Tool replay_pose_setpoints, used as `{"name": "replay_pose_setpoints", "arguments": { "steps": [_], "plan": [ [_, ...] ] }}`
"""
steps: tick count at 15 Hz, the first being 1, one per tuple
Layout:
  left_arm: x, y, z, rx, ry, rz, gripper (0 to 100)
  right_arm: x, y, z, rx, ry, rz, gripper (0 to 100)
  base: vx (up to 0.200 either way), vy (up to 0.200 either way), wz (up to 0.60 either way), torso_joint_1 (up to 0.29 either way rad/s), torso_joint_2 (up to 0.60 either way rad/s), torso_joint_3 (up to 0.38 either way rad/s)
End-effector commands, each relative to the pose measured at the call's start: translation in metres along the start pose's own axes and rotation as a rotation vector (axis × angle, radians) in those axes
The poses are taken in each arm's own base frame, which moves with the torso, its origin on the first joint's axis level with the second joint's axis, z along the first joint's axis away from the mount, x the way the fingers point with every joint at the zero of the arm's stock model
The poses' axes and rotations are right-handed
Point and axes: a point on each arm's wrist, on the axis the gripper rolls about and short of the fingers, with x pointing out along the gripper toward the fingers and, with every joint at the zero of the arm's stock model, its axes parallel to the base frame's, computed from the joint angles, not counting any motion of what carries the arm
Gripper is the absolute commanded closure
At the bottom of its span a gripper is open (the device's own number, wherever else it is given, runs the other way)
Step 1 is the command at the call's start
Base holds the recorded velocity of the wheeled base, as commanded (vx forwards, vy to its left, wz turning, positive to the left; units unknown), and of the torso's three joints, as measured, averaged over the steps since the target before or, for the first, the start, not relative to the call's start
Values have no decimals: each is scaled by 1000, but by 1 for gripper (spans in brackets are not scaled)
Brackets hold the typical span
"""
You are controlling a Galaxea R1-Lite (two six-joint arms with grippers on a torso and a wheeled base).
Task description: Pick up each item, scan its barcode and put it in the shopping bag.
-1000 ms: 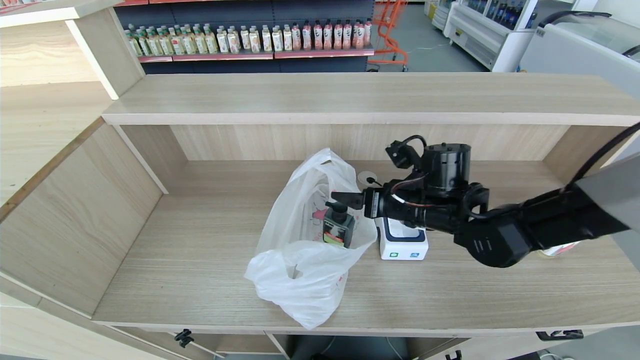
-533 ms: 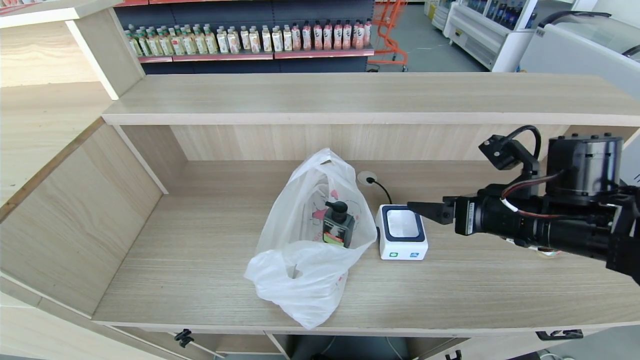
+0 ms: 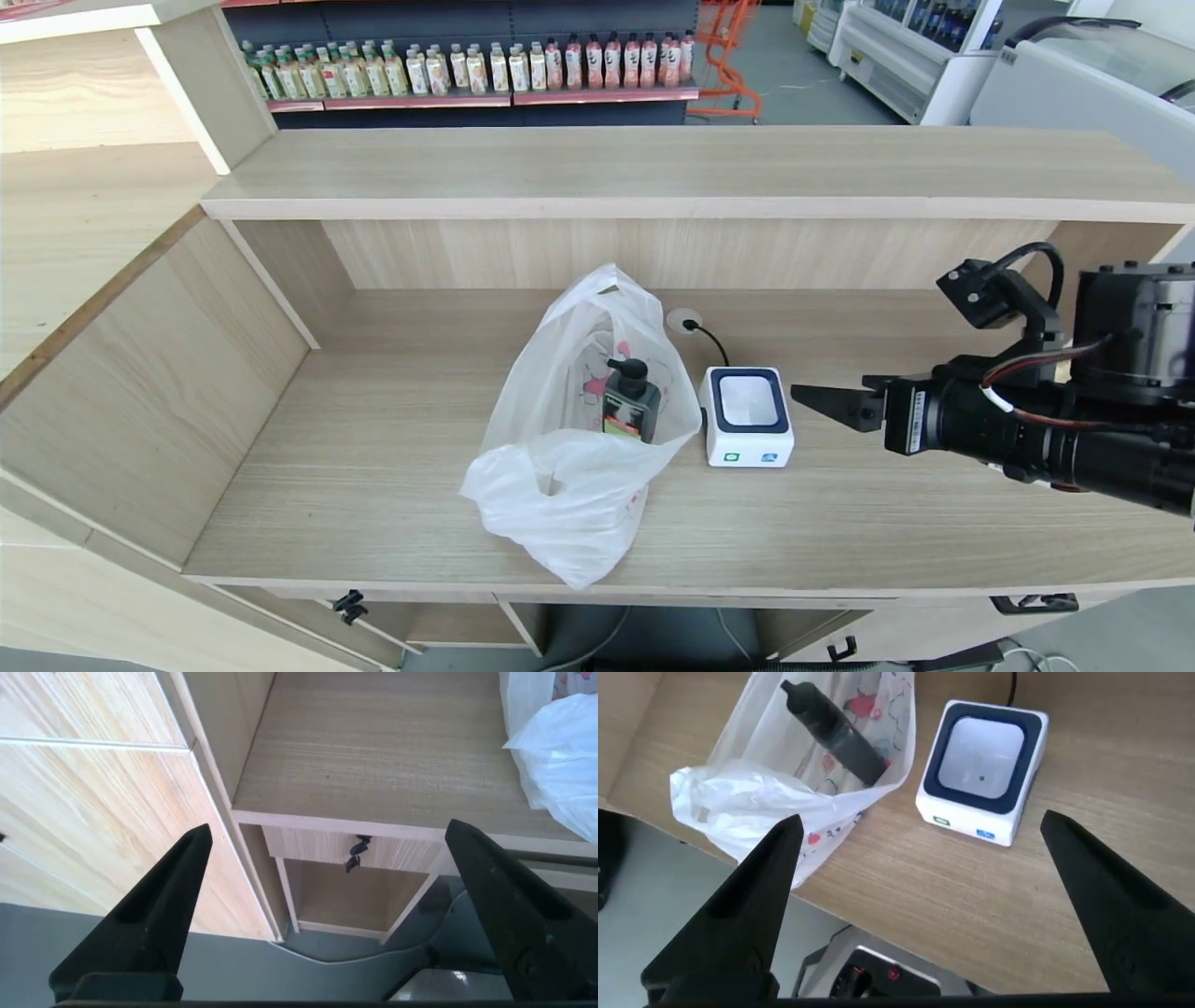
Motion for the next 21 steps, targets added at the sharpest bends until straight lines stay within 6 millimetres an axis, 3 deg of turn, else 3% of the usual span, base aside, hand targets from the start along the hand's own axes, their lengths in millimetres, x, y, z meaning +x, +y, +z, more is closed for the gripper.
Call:
{"name": "replay_pose_setpoints", "arguments": {
  "steps": [1,3,10,21],
  "plan": [
    [0,0,0,0,0,0,0,-3,-1,-3,7,2,-24,0,0,0,0,0,0,0],
    [0,0,0,2,1,0,0,-6,-2,-6,18,9,-30,0,0,0,0,0,0,0],
    [0,0,0,2,1,0,0,-17,-20,-18,53,28,-152,0,0,-200,0,2,0,2],
    [0,0,0,2,1,0,0,-18,-22,-24,91,42,-196,0,0,-200,0,3,2,3]
  ]
}}
